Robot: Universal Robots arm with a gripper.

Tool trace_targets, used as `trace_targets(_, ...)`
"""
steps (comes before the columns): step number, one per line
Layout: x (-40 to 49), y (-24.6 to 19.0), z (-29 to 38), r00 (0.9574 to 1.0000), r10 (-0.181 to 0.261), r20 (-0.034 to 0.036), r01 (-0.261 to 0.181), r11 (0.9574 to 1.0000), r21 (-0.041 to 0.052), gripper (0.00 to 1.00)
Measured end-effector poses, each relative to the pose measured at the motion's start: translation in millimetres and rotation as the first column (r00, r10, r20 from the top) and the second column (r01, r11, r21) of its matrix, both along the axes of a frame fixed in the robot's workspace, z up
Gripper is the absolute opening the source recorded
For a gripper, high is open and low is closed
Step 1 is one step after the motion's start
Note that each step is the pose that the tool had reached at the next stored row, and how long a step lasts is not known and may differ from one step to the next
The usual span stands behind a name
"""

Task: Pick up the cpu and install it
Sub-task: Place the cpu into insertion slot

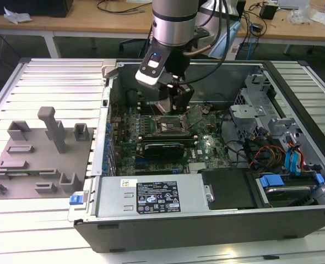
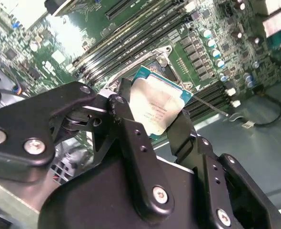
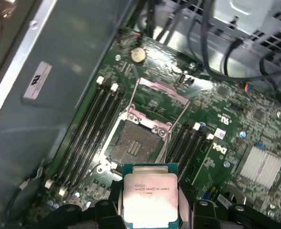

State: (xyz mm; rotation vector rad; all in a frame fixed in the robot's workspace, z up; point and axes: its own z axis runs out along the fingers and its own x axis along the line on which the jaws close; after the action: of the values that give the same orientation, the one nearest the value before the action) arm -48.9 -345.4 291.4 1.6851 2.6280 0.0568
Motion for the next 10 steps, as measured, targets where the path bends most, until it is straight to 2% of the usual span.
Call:
trace_targets(2,0.0,0.0,-0.1,0.9994,-0.035,0.0000,0.035,0.9994,0.0000,0.55)
trace_targets(5,0.0,0.0,-0.5,0.9948,-0.101,0.0000,0.101,0.9948,-0.0001,0.55)
trace_targets(8,0.0,0.0,-1.1,0.9777,-0.210,0.0000,0.210,0.9777,0.0000,0.55)
trace_targets(10,0.0,0.0,-1.5,0.9673,-0.254,0.0000,0.254,0.9673,-0.0001,0.55)
